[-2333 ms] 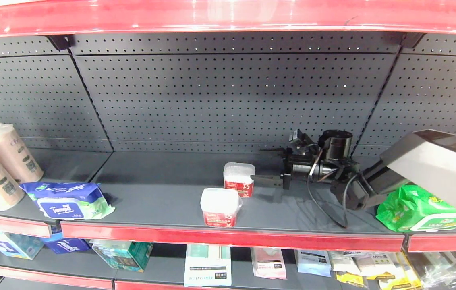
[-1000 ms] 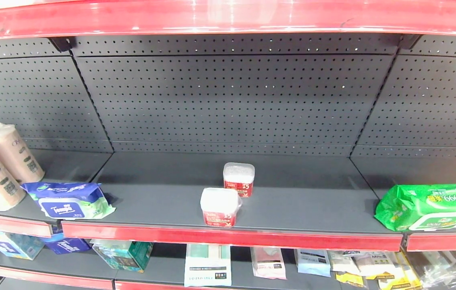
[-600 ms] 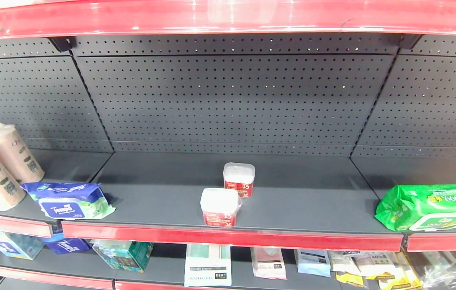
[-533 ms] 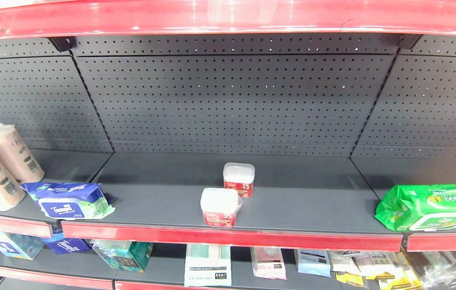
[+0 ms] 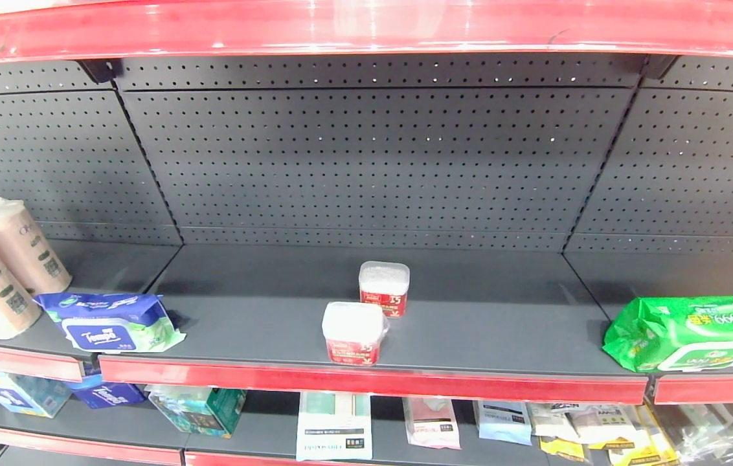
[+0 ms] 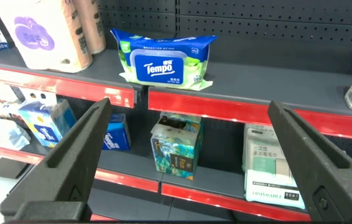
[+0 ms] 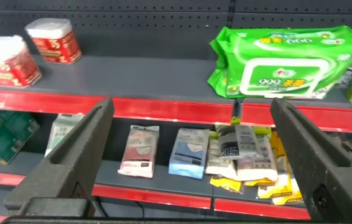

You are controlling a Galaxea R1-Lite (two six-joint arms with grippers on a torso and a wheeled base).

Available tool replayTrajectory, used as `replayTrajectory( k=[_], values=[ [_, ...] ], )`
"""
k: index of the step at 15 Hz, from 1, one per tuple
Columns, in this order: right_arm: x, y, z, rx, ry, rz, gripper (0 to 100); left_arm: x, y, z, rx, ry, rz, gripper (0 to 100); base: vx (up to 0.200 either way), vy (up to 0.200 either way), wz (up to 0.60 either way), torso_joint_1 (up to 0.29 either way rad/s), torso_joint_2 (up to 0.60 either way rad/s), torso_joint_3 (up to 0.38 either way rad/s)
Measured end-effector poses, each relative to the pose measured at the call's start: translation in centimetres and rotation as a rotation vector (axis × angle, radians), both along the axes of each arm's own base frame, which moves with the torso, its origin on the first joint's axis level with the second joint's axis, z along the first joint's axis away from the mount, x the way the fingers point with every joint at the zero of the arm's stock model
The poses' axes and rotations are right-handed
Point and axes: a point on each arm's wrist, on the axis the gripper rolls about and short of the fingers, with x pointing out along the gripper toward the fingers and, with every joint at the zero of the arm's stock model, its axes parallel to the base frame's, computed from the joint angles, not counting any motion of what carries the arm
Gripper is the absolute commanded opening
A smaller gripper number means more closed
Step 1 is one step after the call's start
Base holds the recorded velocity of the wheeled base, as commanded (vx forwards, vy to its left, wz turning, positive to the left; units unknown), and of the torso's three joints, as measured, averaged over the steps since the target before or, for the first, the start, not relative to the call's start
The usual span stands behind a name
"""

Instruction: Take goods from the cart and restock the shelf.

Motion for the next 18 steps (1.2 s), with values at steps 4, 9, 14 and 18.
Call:
replayTrajectory(
  k=[4,9,14,18],
  values=[
    [0.05,0.02,0.01,-0.004,0.007,0.016,100,0.0,-0.01,0.0,0.003,0.001,-0.005,100,0.0,0.0,0.0,0.0,0.0,0.0],
    [0.01,0.01,-0.01,-0.001,0.002,0.006,100,0.0,-0.01,0.0,0.002,0.0,-0.006,100,0.0,0.0,0.0,0.0,0.0,0.0],
    [0.01,0.0,-0.01,0.0,0.002,0.004,100,0.0,-0.01,0.0,0.002,0.0,-0.005,100,0.0,0.0,-0.48,0.003,0.0,-0.002],
    [0.01,0.01,-0.01,0.0,0.002,0.003,100,0.0,-0.01,0.0,0.002,0.001,-0.005,100,0.0,0.0,-0.6,0.012,0.0,-0.001]
  ],
)
